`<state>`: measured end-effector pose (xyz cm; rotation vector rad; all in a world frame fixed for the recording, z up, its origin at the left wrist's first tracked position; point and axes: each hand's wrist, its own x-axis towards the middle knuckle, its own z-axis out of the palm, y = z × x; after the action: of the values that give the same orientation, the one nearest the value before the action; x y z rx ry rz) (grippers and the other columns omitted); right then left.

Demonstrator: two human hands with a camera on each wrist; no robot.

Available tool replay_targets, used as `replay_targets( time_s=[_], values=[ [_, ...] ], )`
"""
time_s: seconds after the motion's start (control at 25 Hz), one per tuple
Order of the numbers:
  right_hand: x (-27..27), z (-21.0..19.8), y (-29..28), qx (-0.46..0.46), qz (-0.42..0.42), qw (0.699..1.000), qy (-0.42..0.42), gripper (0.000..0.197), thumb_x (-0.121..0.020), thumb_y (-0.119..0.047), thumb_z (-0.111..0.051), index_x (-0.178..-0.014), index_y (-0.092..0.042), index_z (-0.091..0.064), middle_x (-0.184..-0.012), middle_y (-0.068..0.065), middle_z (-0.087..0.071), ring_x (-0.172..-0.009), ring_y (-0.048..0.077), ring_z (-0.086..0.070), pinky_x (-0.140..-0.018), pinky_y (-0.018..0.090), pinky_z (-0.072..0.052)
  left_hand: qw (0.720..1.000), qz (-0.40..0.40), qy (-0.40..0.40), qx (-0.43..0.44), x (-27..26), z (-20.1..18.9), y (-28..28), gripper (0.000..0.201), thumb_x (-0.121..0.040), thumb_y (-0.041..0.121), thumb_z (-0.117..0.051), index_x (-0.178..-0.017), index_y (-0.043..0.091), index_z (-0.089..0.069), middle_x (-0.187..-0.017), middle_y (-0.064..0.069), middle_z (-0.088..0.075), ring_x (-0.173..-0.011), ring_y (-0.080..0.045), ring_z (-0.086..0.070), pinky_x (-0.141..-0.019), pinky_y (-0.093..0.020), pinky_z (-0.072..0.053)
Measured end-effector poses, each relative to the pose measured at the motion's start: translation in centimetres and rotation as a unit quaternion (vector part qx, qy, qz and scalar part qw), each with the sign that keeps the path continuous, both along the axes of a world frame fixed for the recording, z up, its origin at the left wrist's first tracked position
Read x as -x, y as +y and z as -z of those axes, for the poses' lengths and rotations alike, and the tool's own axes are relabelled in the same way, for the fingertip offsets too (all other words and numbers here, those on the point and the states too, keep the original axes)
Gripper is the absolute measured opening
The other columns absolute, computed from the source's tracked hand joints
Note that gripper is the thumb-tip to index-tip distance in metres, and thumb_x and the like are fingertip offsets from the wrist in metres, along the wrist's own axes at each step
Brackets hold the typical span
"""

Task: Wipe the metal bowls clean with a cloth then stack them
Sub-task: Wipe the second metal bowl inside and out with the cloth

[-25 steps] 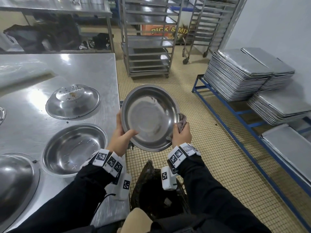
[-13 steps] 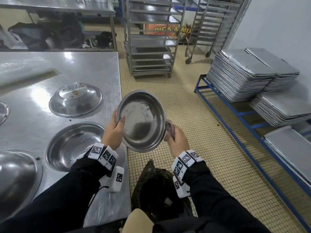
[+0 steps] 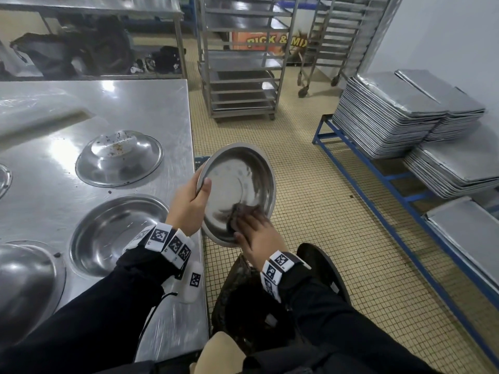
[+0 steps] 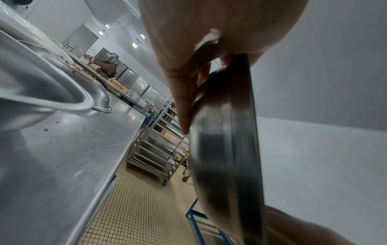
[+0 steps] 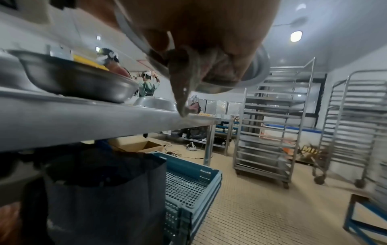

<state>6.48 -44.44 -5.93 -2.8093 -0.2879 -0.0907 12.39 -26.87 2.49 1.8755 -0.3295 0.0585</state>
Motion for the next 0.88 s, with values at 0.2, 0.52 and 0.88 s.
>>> replay_targets(
  time_s=[0.2,0.52,0.88],
  values=[
    [-0.5,-1.1,0.4,-0.160,-0.017,0.983,0.089,0.045,-0.100,-0.041,-0.030,-0.140,-0.024,-0.043,-0.148,-0.002,-0.039,-0.139,0.017,-0.029,-0.114,0.029,-0.017,1.000,-0.006,0.002,0.010,0.3,0.6,-1.0,0.029,-0.104,0.026,-0.036,-0.130,0.037,-0.041,-0.105,0.024,-0.055,-0.091,0.022,-0.053,-0.072,0.001,-0.040],
    [0.1,-0.8,0.6,-0.005,0.034,0.997,0.064,0.072,-0.089,-0.060,0.003,-0.148,-0.028,-0.024,-0.157,-0.004,-0.018,-0.145,0.014,0.001,-0.116,0.041,0.005,1.000,-0.004,0.013,0.016,-0.7,0.1,-0.7,0.029,-0.104,0.032,-0.037,-0.130,0.035,-0.048,-0.100,0.019,-0.062,-0.086,0.012,-0.058,-0.071,-0.006,-0.044],
    [-3.6,-3.6,-5.5,-0.218,0.188,0.956,-0.062,0.056,-0.100,-0.035,-0.036,-0.149,-0.017,-0.017,-0.148,0.007,-0.036,-0.130,0.015,-0.038,-0.105,0.032,-0.037,0.973,0.062,0.183,0.123,-1.4,0.3,0.0,0.024,-0.100,0.034,-0.045,-0.108,0.020,-0.063,-0.105,-0.013,-0.069,-0.099,-0.031,-0.065,-0.093,-0.044,-0.050]
  ],
)
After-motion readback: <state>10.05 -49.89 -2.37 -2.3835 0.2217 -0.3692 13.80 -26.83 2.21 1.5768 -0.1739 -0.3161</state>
